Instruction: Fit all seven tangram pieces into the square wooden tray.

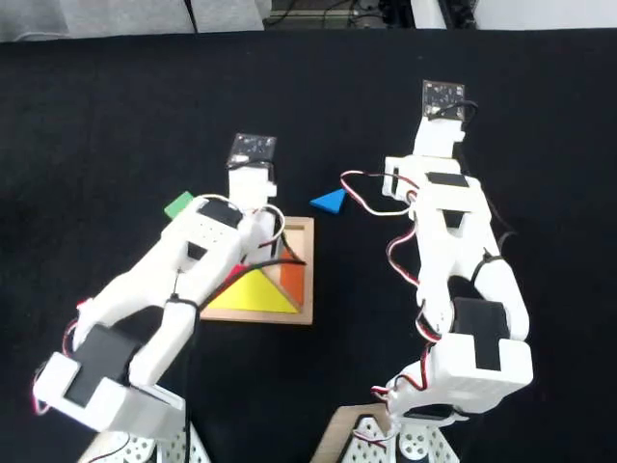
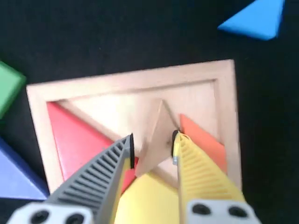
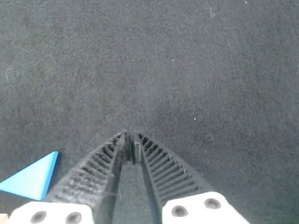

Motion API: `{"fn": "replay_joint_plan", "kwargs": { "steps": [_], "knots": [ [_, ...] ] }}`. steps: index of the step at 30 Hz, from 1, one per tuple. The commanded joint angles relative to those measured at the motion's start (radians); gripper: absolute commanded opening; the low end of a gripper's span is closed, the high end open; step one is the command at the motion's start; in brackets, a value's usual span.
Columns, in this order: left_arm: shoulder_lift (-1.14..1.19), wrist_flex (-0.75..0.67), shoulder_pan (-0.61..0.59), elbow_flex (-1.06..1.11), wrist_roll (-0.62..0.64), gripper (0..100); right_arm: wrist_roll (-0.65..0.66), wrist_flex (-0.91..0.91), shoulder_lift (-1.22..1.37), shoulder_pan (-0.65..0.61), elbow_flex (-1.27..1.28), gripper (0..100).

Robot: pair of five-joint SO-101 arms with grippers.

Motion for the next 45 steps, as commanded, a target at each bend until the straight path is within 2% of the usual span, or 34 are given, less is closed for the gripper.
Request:
{"fn": "replay_joint_plan", "kwargs": {
  "steps": [1,4,9,13,22,25,32,42,45],
  "knots": [
    [0.087,-0.009,-0.025,-0.085,0.017,16,0.009,-0.015,-0.007,-0.015,-0.033,1.8],
    [0.137,0.063,-0.016,-0.157,0.008,16,0.009,-0.015,-0.007,-0.015,-0.033,1.8],
    [0.175,0.135,-0.016,-0.245,-0.133,16,0.009,-0.015,-0.007,-0.015,-0.033,1.8],
    [0.199,0.15,-0.016,-0.272,-0.19,16,0.009,-0.015,-0.007,-0.015,-0.033,1.8],
    [0.259,0.161,-0.016,-0.315,-0.201,16,0.009,-0.015,-0.007,-0.015,-0.033,1.8],
    [0.226,0.215,-0.021,-0.326,-0.204,15,0.009,-0.015,-0.007,-0.015,-0.033,1.8],
    [0.16,0.27,-0.013,-0.315,-0.339,4,0.009,-0.017,-0.007,-0.017,-0.033,1.8],
    [0.163,0.296,-0.013,-0.326,-0.353,3,0.009,-0.017,-0.007,-0.017,-0.033,1.8],
    [0.115,0.377,-0.004,-0.36,-0.479,3,0.009,-0.017,-0.007,-0.017,-0.033,1.8]
  ]
}}
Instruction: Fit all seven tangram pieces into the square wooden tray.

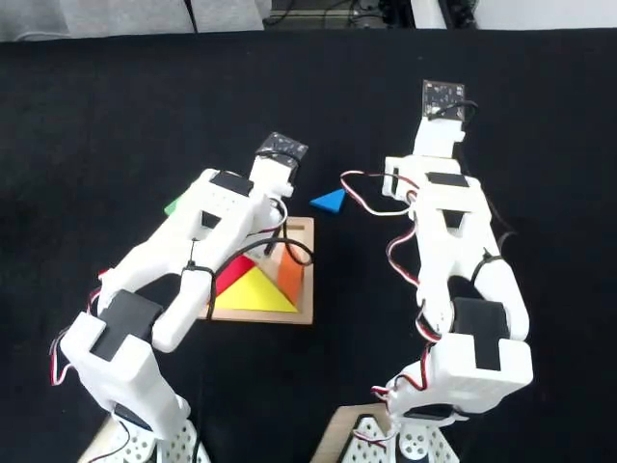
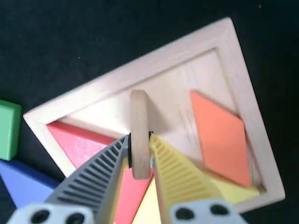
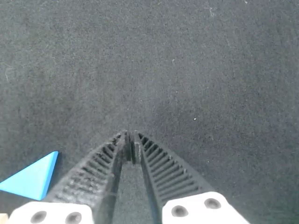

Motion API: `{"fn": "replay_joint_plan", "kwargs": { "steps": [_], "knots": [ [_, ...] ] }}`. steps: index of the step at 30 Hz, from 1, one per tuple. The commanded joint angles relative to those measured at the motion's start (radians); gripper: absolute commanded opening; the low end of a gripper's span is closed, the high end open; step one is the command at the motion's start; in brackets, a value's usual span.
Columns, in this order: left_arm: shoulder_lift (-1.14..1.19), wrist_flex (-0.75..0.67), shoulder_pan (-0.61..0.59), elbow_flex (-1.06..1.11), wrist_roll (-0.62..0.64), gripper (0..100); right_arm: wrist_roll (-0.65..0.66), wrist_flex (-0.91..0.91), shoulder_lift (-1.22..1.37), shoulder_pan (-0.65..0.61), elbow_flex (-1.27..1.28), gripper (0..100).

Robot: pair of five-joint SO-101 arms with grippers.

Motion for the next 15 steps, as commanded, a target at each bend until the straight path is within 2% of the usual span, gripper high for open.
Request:
{"fn": "replay_joint_plan", "kwargs": {
  "steps": [1,4,9,12,15],
  "knots": [
    [-0.1,0.12,0.015,-0.082,-0.187,3,0.009,-0.017,-0.007,-0.017,-0.033,1.8],
    [-0.127,0.241,0.015,-0.156,-0.379,3,0.009,-0.017,-0.007,-0.017,-0.033,1.8],
    [-0.089,0.428,0.015,-0.246,-0.844,3,0.009,-0.017,-0.007,-0.017,-0.033,1.8],
    [-0.011,0.436,0.031,-0.254,-0.991,3,0.009,-0.017,-0.007,-0.017,-0.033,1.8],
    [0.08,0.442,0.065,-0.274,-1.06,3,0.009,-0.018,-0.007,-0.015,-0.033,1.8]
  ]
}}
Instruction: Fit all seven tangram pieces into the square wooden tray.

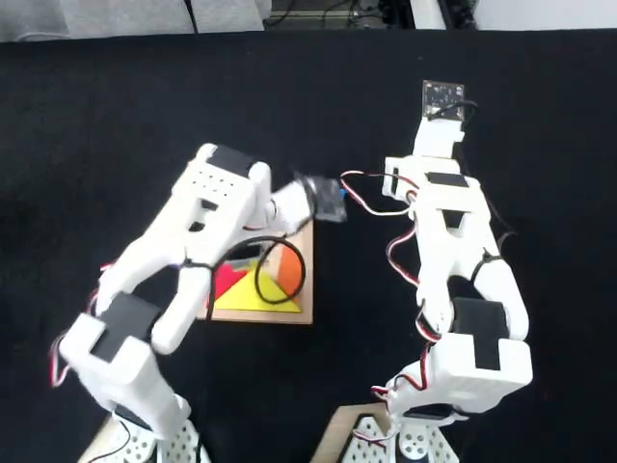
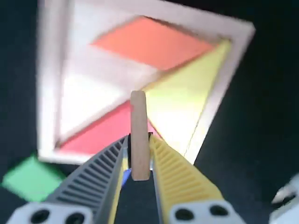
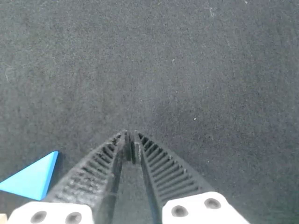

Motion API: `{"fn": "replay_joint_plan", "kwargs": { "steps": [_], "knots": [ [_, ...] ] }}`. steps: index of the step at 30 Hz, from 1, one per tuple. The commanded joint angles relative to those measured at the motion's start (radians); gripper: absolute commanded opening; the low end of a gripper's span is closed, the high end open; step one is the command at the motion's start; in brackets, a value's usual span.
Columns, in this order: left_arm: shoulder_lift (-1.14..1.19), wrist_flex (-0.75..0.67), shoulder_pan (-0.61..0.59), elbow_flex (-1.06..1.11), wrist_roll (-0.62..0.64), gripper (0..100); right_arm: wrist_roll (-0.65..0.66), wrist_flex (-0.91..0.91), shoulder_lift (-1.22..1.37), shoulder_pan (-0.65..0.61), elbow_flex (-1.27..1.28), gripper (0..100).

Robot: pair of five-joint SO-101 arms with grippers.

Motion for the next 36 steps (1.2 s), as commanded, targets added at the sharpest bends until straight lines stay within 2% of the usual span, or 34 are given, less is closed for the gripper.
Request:
{"fn": "replay_joint_plan", "kwargs": {
  "steps": [1,8,14,18,27,36],
  "knots": [
    [0.097,0.023,0.062,-0.09,-0.123,3,0.009,-0.018,-0.007,-0.015,-0.033,1.8],
    [0.226,0.023,0.064,-0.248,-0.135,3,0.009,-0.018,-0.007,-0.011,-0.035,1.8],
    [0.281,0.068,0.065,-0.292,-0.253,3,0.009,-0.018,-0.01,-0.009,-0.035,1.8],
    [0.292,0.074,0.054,-0.343,-0.224,4,0.009,-0.018,-0.01,-0.009,-0.035,1.8],
    [0.287,0.071,0.035,-0.407,-0.178,29,0.009,-0.018,-0.008,-0.011,-0.035,1.8],
    [0.295,0.066,-0.025,-0.483,-0.18,27,0.011,-0.018,-0.008,-0.014,-0.035,1.8]
  ]
}}
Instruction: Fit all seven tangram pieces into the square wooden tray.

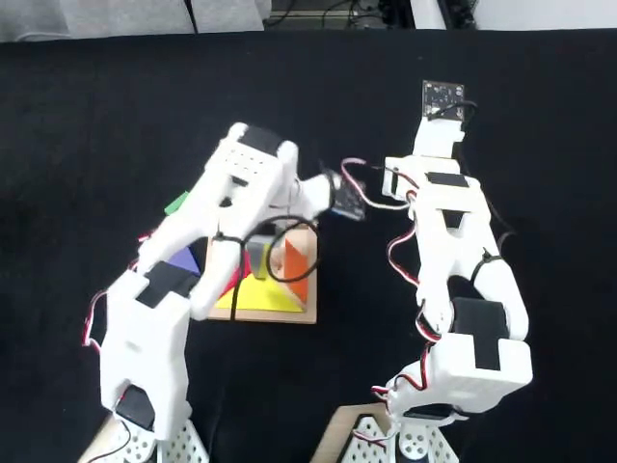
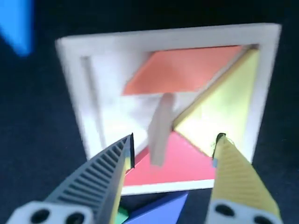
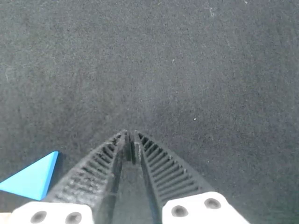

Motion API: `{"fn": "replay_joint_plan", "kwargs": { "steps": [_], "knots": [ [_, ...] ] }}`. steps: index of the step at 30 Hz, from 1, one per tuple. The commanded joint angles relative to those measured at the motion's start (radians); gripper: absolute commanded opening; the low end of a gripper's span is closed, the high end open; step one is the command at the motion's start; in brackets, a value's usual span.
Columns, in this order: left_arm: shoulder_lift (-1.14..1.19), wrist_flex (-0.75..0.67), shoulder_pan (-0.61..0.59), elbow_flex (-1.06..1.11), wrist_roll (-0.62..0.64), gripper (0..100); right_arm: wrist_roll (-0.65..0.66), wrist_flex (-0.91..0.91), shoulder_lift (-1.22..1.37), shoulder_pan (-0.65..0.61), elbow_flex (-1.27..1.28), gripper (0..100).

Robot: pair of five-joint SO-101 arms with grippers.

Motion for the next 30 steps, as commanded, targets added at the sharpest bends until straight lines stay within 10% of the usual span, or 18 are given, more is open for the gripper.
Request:
{"fn": "replay_joint_plan", "kwargs": {
  "steps": [1,30],
  "knots": [
    [-0.011,0.003,-0.051,-0.065,0.011,27,0.011,-0.018,-0.008,-0.014,-0.035,1.8],
    [-0.014,-0.146,-0.151,-0.173,0.176,27,0.011,-0.018,-0.008,-0.015,-0.035,1.8]
  ]
}}
